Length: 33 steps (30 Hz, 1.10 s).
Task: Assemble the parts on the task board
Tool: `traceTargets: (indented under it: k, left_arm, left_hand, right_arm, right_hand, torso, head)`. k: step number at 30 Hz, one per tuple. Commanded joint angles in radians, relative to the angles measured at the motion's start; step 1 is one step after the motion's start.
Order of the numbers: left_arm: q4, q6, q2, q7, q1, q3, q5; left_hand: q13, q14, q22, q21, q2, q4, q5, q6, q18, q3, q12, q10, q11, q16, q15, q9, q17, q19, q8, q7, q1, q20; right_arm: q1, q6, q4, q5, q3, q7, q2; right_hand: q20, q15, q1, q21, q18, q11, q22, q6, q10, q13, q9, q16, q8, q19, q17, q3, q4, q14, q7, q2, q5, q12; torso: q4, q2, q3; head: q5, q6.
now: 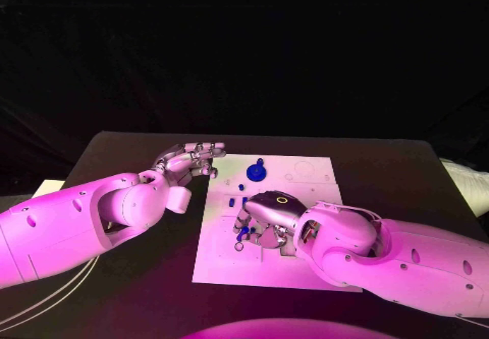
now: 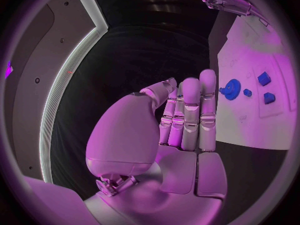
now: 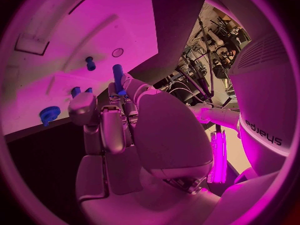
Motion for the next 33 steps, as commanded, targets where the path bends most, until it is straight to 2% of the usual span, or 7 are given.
traceTargets:
  k: [1,13,33]
  left_arm:
    - [0.005,0.019,0.001,0.005,0.0,0.001,-0.003]
    - [0.006,0.019,0.0,0.005,0.0,0.001,-0.003]
    - [0.005,0.02,-0.003,0.004,0.0,0.001,-0.003]
  left_hand:
    - [0.0,-0.008,-0.001,-0.003,0.006,-0.005,0.001,-0.003,0.018,-0.002,0.005,-0.008,-0.002,-0.007,-0.002,-0.001,-0.001,-0.005,0.004,0.005,0.006,-0.001]
    - [0.0,-0.008,-0.001,-0.003,0.006,-0.005,0.001,-0.003,0.018,-0.002,0.005,-0.008,-0.002,-0.007,-0.002,-0.001,-0.001,-0.005,0.004,0.005,0.006,-0.001]
    - [0.0,-0.008,-0.001,-0.003,0.006,-0.005,0.001,-0.003,0.018,-0.002,0.005,-0.008,-0.002,-0.007,-0.002,-0.001,-0.001,-0.005,0.004,0.005,0.006,-0.001]
  right_arm:
    - [-0.007,0.034,-0.017,0.004,0.0,0.033,0.013]
    - [-0.025,0.058,-0.05,-0.004,-0.004,0.04,0.041]
    - [-0.028,0.073,-0.067,-0.087,-0.004,0.02,0.042]
  right_hand:
    - [0.003,-0.002,0.003,0.007,0.004,-0.059,0.001,0.0,0.066,0.011,-0.001,0.005,-0.006,0.0,-0.001,0.054,-0.049,0.04,0.006,0.001,0.004,-0.003]
    - [0.004,-0.001,0.001,0.007,0.004,-0.058,0.001,0.0,0.066,0.011,-0.001,0.005,-0.007,-0.001,-0.001,0.057,-0.05,0.039,0.006,0.0,0.004,-0.004]
    - [0.004,-0.001,-0.002,0.008,0.004,-0.058,0.002,0.001,0.067,0.011,-0.001,0.005,-0.007,-0.001,-0.001,0.059,-0.052,0.04,0.007,-0.001,0.004,-0.005]
  torso:
    - [-0.0008,0.0,0.0007]
    - [-0.0018,-0.001,0.0016]
    - [-0.0019,-0.001,0.0013]
  head:
    - [0.006,-0.003]
    - [0.018,-0.015]
    - [0.016,-0.013]
